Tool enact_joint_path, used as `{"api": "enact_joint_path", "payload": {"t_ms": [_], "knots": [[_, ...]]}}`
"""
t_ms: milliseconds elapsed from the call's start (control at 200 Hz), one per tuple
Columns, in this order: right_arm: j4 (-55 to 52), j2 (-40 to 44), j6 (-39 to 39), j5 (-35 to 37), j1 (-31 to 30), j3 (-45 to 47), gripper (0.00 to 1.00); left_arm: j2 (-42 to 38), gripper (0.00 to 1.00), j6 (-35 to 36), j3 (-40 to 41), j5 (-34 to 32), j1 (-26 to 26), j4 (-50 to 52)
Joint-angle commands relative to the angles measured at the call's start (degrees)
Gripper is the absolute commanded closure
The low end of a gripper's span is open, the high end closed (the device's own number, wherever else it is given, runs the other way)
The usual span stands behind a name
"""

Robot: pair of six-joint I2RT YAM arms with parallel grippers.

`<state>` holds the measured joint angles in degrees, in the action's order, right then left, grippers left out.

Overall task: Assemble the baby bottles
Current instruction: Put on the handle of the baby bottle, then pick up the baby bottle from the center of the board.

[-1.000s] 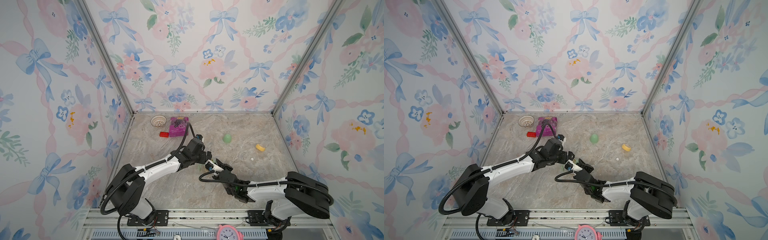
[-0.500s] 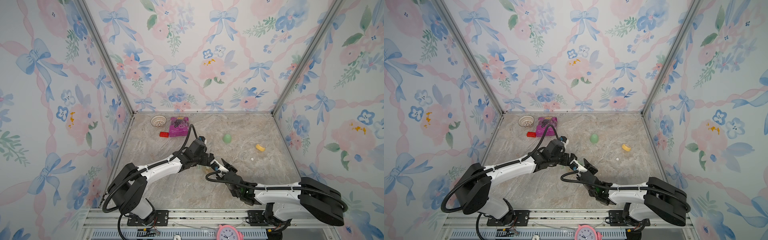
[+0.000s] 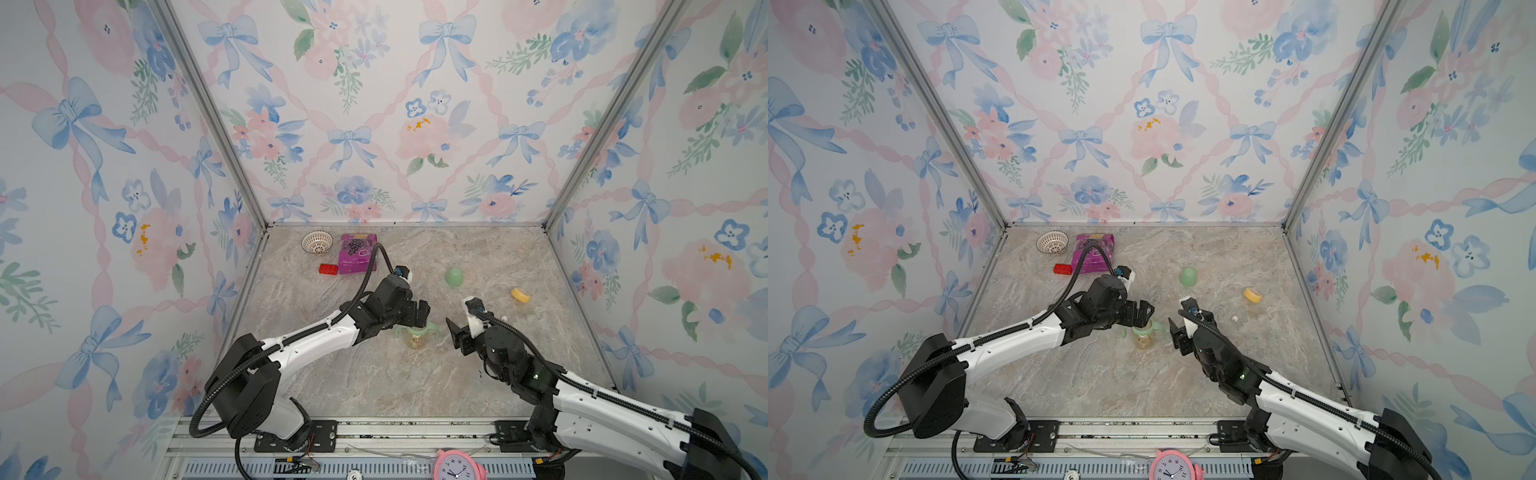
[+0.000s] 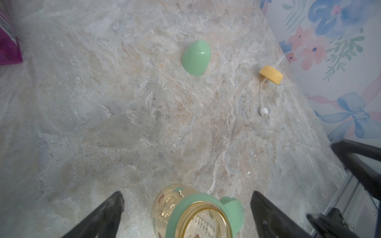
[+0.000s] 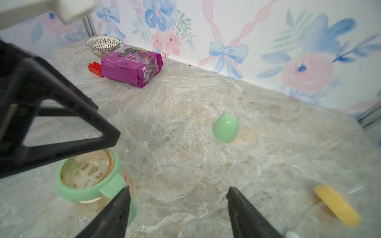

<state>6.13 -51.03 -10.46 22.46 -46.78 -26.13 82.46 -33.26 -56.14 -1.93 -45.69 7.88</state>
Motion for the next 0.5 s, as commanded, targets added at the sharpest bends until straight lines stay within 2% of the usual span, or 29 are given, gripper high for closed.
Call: {"api": "enact_joint_path", "payload": {"t_ms": [0, 125, 265, 495], "knots": [[-4.44, -5.4, -20.0, -24.73, 6.75, -4.91, 0.31, -4.64, 0.02, -0.48, -0.83, -4.46, 1.66, 3.22], [-2.91, -12.18, -24.24, -31.18, 4.82, -9.83, 0.34, -8.22, 0.02, -1.25, 2.43, -3.56, 4.88, 3.57], [-4.88, -15.84, -24.43, -29.56, 2.06, -11.61, 0.36, -11.36, 0.02, -1.57, 6.26, -3.31, 6.72, 3.48], [-4.25, -15.36, -23.34, -26.72, -0.88, -9.9, 0.36, -11.62, 0.02, -2.04, 9.43, -0.7, 7.32, 1.83]]}}
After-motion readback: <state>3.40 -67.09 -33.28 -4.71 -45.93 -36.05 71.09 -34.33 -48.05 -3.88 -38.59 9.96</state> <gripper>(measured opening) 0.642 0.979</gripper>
